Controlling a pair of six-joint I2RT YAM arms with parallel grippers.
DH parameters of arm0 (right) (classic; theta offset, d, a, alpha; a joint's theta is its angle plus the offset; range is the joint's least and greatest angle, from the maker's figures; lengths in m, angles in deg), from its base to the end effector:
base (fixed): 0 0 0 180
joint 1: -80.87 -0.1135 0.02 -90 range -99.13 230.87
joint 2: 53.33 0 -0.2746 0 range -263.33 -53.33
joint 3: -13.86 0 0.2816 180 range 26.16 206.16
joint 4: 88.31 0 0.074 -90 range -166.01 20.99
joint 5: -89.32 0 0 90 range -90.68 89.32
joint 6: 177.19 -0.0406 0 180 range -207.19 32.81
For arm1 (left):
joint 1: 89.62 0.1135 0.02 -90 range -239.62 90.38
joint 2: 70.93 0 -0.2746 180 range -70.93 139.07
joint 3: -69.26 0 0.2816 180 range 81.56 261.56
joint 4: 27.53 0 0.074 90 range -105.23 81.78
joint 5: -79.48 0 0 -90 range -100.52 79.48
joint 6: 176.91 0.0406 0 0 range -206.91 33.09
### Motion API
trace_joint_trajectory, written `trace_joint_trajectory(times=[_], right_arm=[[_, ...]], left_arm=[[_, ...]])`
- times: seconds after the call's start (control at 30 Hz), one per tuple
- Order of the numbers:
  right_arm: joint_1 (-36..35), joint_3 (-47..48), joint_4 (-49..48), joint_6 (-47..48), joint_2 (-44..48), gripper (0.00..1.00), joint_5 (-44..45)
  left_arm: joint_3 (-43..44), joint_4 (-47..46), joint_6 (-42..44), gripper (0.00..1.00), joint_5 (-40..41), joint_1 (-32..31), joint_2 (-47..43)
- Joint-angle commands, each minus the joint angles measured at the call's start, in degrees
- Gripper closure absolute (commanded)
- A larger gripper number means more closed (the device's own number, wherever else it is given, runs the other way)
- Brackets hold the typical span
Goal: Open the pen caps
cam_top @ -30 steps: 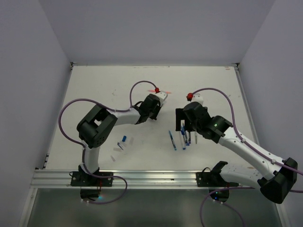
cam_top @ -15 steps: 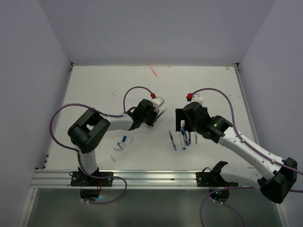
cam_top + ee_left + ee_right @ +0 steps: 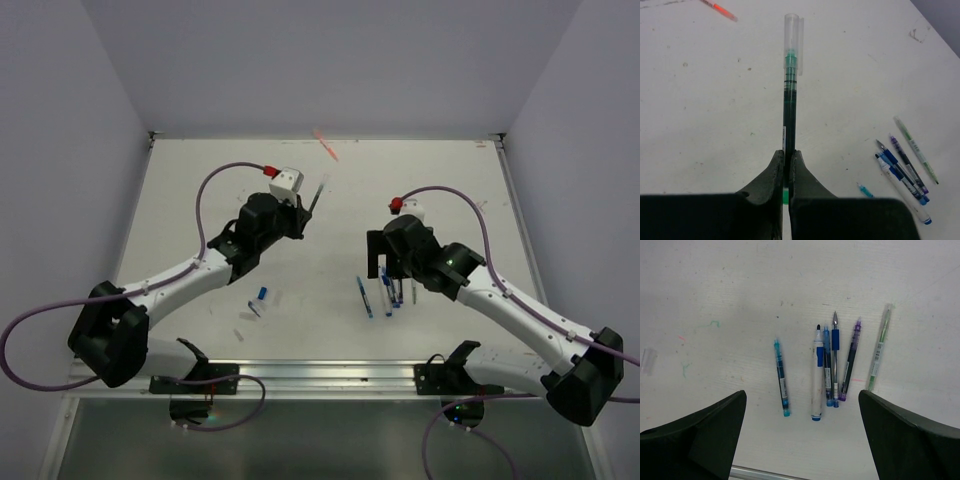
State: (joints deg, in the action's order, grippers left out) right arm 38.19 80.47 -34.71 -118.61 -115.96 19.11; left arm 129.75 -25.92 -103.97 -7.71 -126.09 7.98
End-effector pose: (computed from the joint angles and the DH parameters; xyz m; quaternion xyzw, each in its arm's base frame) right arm 0.1912 0.1576 0.2914 -0.0317 0.9260 0.0761 0.3685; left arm 0.2762 -0.2017 0.2548 0.1242 0.8097 -0.2402 0.5208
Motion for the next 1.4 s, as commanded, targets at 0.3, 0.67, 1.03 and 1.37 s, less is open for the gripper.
trace_joint_trajectory(times=[0.3, 0.67, 1.03, 1.37], right_arm=[[0.5, 2.1, -6.9, -2.2, -2.5, 0.02, -8.7], [3.9, -1.8, -32.0, -10.1, -5.3, 0.56, -26.5], [3.9, -7.5, -50.9, -15.1, -6.5, 0.52, -31.3], [4.0, -6.9, -55.1, -16.2, -10.2, 0.53, -32.8]], left_arm=[[-7.3, -3.8, -8.8, 1.00, -2.3, -0.3, -9.1], [-21.3, -22.5, -23.3, 1.00, -13.5, -0.2, -16.8], [-26.7, -30.1, -31.0, 1.00, -14.1, -0.3, -20.3], [-27.3, -33.3, -32.4, 1.00, -14.9, -1.5, -18.2]])
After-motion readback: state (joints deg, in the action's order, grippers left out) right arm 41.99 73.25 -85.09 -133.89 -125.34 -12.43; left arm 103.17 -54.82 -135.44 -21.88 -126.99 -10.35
